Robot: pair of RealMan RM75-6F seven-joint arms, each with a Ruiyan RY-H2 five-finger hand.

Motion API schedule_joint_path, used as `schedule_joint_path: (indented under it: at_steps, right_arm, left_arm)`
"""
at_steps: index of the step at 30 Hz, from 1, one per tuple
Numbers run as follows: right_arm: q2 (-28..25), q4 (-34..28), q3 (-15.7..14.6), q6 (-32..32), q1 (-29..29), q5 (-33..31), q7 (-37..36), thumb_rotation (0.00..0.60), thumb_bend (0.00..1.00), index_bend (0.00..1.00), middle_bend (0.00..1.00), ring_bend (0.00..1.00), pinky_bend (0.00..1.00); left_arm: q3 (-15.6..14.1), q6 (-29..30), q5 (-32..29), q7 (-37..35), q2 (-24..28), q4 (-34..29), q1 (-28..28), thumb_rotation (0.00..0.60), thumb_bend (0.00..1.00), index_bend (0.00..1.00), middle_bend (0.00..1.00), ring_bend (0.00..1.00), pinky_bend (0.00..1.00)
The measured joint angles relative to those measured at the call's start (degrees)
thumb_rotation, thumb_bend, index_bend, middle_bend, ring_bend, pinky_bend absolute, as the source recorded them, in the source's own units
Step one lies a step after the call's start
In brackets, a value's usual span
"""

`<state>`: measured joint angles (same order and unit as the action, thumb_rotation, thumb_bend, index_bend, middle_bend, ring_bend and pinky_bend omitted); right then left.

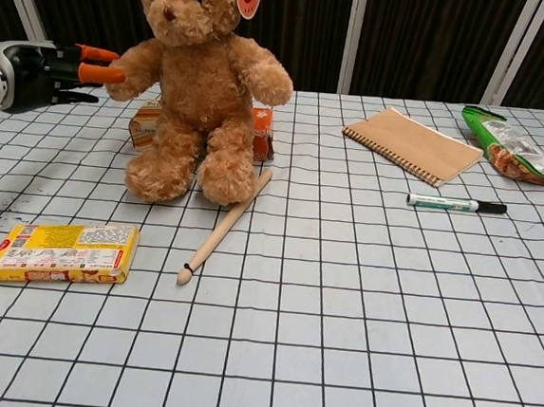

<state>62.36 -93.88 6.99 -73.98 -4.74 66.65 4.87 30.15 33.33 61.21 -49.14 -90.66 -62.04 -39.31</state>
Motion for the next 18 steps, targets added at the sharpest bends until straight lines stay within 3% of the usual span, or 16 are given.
schedule_joint_path:
  at_steps: [7, 18]
  right_arm:
    - [0.13, 0.16, 0.06, 0.43, -0.26, -0.52, 0.17, 0.6, 0.13, 0.0, 0.0, 0.0, 0.0]
    - [0.03, 0.24, -0.03, 0.59, -0.21, -0.73, -0.3, 0.6, 0.13, 0.0, 0.0, 0.0, 0.0]
  left_arm:
    - [1.04, -0.11, 0.14, -1.43, -3.44, 5.64, -3.59, 0.6, 0.22, 0.22, 0.15, 0.0, 0.0]
    - [1.1, 0.76, -3.67, 2.56, -7.05, 9.94, -6.35, 0.6, 0.32, 0.31, 0.22, 0.0, 0.0]
